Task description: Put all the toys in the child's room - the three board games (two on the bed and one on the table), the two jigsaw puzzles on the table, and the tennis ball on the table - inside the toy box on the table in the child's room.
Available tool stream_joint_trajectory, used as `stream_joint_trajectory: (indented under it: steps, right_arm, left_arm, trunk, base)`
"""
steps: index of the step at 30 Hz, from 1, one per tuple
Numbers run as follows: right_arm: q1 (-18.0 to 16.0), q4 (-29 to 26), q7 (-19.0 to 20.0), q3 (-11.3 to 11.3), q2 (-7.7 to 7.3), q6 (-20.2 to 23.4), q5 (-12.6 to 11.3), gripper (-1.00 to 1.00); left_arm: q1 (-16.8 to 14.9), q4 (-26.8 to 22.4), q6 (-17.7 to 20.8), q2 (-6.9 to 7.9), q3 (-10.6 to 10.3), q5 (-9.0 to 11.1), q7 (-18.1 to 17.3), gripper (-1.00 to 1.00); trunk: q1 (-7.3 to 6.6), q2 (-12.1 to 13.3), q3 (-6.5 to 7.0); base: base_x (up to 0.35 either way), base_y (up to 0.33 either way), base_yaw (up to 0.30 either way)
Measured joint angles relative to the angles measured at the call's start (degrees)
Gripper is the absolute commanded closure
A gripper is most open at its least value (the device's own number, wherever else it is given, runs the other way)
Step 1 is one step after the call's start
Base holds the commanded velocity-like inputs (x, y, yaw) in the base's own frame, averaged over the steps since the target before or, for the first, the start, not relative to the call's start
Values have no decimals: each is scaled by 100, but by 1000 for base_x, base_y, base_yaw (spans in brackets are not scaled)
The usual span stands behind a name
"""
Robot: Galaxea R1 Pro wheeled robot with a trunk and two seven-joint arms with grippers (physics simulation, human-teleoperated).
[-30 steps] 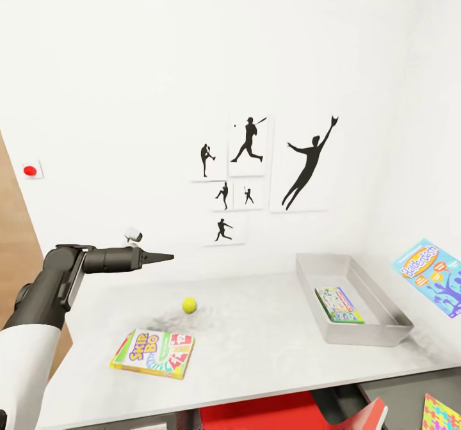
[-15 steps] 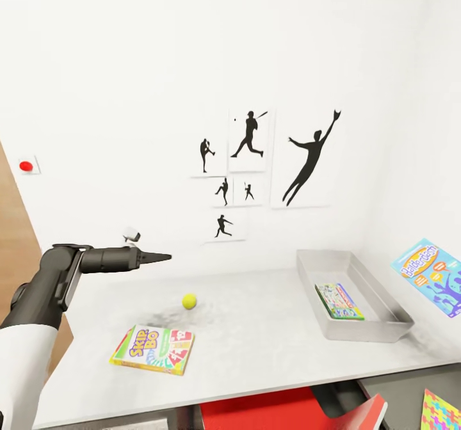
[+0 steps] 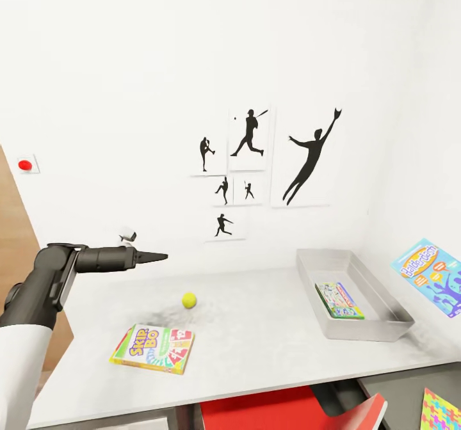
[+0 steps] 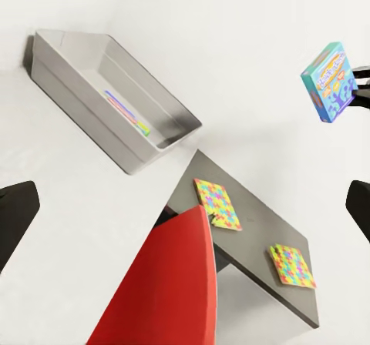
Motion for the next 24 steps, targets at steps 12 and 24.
stream_joint_trajectory:
  steps: [12,24]
  right_arm:
    - [0,0,-2,-5,-1,1,-4,100]
    - [0,8,-38,-13,-4,1,-1,100]
  left_arm:
    - [0,-42,0,-4,2,3,0,-100]
    - [0,-72,0,-10,-6,4,-1,-100]
  trunk:
    - [-1,-1,0]
    - [-2,-1,0]
  base:
    - [113,0,0]
    - [107,-34,0]
